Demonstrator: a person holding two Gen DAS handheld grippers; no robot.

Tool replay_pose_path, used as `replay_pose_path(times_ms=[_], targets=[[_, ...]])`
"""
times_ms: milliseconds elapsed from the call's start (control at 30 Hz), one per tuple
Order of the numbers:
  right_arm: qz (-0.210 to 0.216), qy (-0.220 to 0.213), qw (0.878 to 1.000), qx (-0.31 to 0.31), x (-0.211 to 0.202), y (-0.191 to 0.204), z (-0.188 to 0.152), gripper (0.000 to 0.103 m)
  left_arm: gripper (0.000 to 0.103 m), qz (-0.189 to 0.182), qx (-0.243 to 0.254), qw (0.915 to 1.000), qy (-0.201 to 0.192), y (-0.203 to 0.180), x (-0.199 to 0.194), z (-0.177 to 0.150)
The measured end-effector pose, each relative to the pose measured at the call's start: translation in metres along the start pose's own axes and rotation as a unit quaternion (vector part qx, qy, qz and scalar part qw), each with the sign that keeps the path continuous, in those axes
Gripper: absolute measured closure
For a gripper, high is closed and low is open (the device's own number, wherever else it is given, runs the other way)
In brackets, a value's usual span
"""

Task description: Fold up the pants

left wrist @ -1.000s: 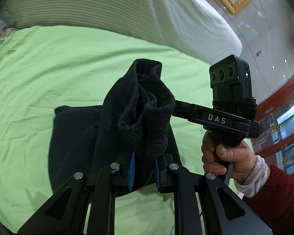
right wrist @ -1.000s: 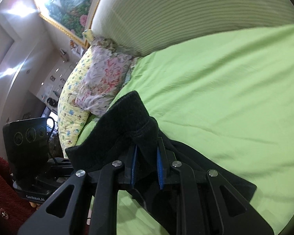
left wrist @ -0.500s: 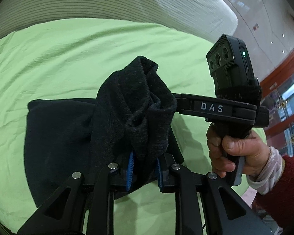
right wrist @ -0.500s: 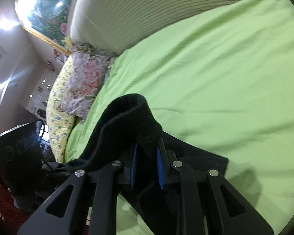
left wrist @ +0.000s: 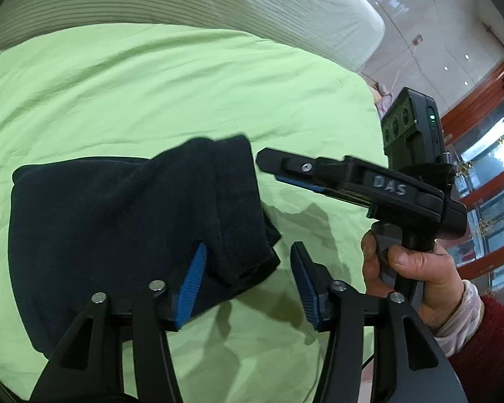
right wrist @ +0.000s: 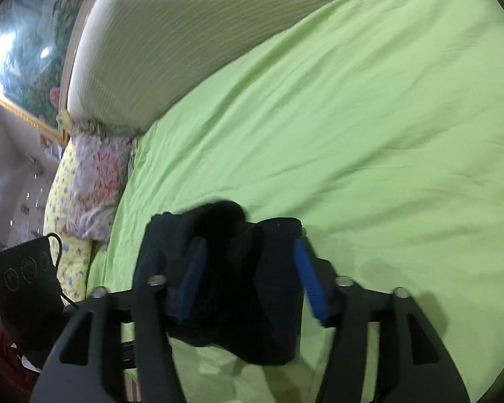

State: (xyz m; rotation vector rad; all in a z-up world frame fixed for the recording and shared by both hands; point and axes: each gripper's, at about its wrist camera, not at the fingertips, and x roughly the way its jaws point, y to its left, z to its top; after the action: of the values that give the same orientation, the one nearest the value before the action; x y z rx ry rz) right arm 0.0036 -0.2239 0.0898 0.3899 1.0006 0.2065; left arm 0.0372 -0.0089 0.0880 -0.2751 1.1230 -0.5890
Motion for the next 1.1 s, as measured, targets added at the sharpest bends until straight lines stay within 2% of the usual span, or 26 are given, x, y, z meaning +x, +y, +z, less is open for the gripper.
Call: replay_pose_path(times_ms=[167,300,533,700,967,1100], targets=[[-0.015,-0.026,1.000,0.008,-0.014,0.012,-0.006,0.030,0.046,-0.011,-0.008,0.9999,-0.005,0.006,-0.013,-0.001],[-0.042,-0.027,0.999,-0.002,-0.013,0.027,-0.013,0.027,0.043,0.000,-0.023,0.9996,-0.013,0.022,-0.021,-0.001],[-0.084,-0.041,0.995,-0.020,-0.009,0.054,-0.015,0.026,0.040,0.024,-0.083,0.9957,-0.032,0.062,-0.040,0.001],[-0.096,-0.050,0.994,-0.035,-0.009,0.070,-0.014,0.019,0.038,0.042,-0.122,0.9905,-0.047,0.094,-0.053,0.001],[-0.128,-0.038,0.991,-0.009,0.006,0.066,-0.014,0.016,0.032,0.061,-0.165,0.9833,-0.047,0.128,-0.061,-0.002],[-0.126,-0.028,0.991,0.011,0.012,0.058,-0.018,0.016,0.031,0.062,-0.181,0.9809,-0.035,0.144,-0.062,-0.005]])
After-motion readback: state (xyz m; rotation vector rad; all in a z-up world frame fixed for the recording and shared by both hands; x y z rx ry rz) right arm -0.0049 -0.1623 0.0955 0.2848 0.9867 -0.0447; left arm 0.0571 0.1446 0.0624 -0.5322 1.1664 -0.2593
